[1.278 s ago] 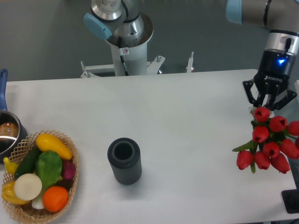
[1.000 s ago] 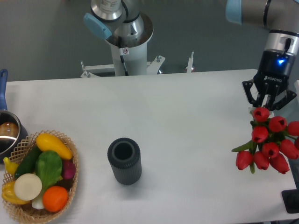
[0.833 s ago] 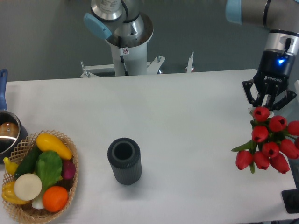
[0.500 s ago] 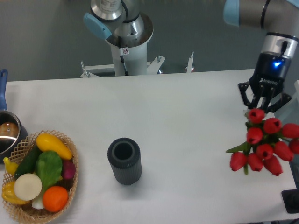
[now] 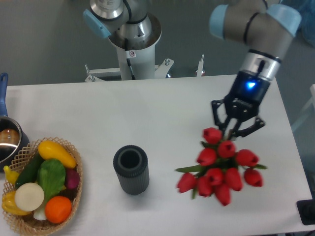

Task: Insert the flowers into the vase
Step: 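Carry the red tulip bunch over the dark grey vase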

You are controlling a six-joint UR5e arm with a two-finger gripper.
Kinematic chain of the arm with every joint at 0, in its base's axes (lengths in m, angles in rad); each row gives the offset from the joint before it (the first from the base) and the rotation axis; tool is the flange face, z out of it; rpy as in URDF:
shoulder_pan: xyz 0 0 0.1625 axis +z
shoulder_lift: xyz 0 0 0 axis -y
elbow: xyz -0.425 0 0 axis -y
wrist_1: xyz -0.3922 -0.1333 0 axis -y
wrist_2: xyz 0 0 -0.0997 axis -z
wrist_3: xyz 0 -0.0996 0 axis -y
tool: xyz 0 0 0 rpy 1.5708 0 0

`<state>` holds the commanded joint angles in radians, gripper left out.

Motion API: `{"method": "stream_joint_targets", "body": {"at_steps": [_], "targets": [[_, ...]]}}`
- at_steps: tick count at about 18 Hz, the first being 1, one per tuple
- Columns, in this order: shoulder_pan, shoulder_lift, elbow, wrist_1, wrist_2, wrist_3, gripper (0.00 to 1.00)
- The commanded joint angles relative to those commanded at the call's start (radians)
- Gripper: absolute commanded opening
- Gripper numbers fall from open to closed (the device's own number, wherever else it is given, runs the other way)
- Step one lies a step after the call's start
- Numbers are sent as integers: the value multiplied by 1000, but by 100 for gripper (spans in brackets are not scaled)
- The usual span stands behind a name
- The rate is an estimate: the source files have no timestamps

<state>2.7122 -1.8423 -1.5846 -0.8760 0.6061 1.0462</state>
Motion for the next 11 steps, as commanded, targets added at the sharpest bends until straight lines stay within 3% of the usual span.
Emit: {"method": "stream_joint_targets", "body": {"at_steps": [4, 11], "targets": [[-39, 43, -26, 3, -110, -18, 21], [-49, 43, -67, 9, -305, 64, 21]]}}
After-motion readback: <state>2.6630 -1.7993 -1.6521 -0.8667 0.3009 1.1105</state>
